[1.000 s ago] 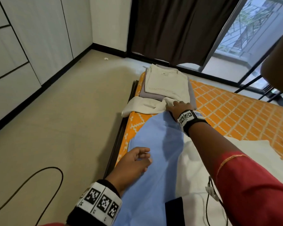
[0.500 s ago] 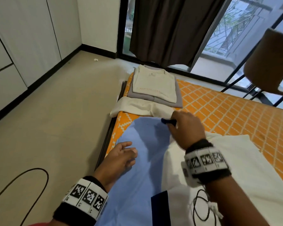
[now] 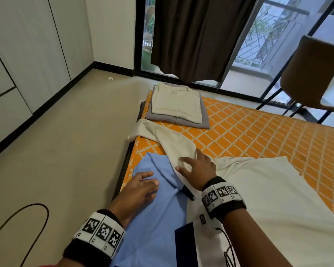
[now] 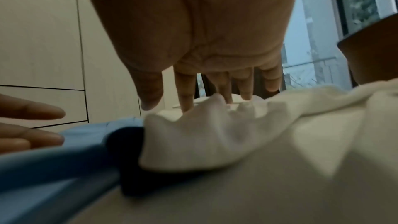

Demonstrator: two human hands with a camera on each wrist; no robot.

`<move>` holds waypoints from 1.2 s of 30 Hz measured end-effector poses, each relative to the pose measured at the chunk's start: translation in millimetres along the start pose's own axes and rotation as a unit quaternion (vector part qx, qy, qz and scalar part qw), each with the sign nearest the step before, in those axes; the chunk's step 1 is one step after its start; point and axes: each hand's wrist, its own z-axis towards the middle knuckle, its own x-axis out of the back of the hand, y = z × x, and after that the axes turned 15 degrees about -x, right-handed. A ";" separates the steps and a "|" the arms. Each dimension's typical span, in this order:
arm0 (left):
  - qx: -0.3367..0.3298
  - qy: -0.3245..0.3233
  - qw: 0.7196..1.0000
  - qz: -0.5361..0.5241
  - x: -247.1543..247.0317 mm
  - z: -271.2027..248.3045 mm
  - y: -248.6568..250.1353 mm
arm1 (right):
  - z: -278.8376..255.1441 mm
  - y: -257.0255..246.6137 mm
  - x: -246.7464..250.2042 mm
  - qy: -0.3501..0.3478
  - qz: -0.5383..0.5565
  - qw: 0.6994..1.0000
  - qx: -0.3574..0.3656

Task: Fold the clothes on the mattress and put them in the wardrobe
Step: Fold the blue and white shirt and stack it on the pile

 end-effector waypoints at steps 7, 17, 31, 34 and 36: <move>-0.003 -0.013 1.000 -0.015 5.2 6.7 -7.1 | -2.7 8.7 16.0 0.027 0.278 0.958 0.068; -0.032 -0.043 0.998 -0.036 -7.7 5.6 -5.8 | -81.6 16.1 33.9 -0.137 0.384 0.894 0.186; -0.194 -0.202 0.956 0.086 -17.4 -12.7 6.3 | -59.0 14.7 17.3 -0.058 0.269 0.942 0.190; -0.224 -0.230 0.938 0.132 -20.6 -16.8 13.8 | -46.4 20.7 14.3 0.042 0.337 0.927 0.158; -0.216 -0.204 0.942 0.156 -15.7 -14.0 14.1 | -42.4 24.8 20.1 0.049 0.424 0.896 0.125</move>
